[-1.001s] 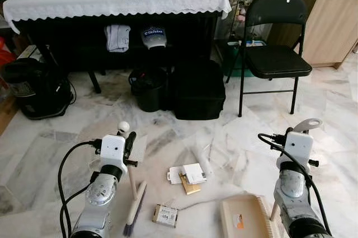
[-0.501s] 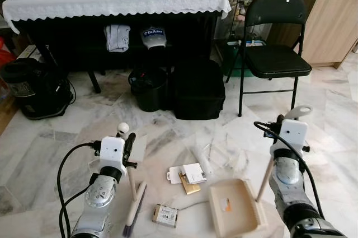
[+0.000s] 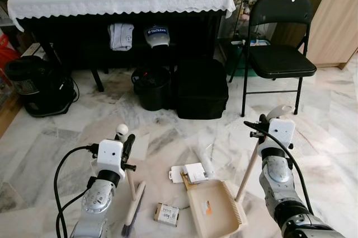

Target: Sweep floor

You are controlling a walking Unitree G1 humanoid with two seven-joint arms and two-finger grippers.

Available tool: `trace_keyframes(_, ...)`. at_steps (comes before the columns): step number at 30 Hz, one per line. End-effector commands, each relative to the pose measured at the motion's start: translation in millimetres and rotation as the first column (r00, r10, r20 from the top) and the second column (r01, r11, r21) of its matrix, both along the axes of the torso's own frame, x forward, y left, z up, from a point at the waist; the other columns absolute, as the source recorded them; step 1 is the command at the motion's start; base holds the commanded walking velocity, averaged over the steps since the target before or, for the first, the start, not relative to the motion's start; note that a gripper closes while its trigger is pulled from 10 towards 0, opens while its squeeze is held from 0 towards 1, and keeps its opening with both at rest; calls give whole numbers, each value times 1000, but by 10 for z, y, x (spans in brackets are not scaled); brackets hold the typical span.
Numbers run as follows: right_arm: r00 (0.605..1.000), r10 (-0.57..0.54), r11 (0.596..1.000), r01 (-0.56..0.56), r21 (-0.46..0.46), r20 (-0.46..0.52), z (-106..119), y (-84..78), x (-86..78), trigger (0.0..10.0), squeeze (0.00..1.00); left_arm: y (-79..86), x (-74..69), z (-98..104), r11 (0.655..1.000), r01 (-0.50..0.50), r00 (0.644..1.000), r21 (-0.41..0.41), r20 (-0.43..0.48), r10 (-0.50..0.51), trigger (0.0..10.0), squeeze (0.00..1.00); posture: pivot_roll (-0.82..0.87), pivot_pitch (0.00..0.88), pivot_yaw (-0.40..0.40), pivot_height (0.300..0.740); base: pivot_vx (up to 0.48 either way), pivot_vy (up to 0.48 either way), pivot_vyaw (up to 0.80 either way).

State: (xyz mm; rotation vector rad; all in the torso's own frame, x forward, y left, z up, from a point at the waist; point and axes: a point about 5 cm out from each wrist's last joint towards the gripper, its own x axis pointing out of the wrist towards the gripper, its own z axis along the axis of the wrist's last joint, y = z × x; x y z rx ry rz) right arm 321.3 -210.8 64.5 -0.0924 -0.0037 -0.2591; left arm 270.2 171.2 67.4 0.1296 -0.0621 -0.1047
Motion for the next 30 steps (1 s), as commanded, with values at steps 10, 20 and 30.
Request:
trace_keyframes(10, 999, -34, 999, 34, -16, 0, -44, -133, -79, 10000, 0, 5, -136, 61, 1000, 19, 1000, 1, 10, -19, 10000, 0, 10, 98, 26, 740, 0, 0, 0)
trace_keyframes(20, 993, -99, 992, 104, -72, 64, 146, -291, -5, 10000, 0, 35, -236, 69, 1000, -4, 1000, -26, -11, 4, 10000, 0, 16, 136, 25, 740, 0, 0, 0)
trace_keyframes(30, 995, 71, 997, -71, 0, 70, 173, -52, 90, 10000, 0, 57, -271, 131, 999, -11, 1000, -31, -3, 11, 10000, 0, 14, 163, 23, 740, 0, 0, 0)
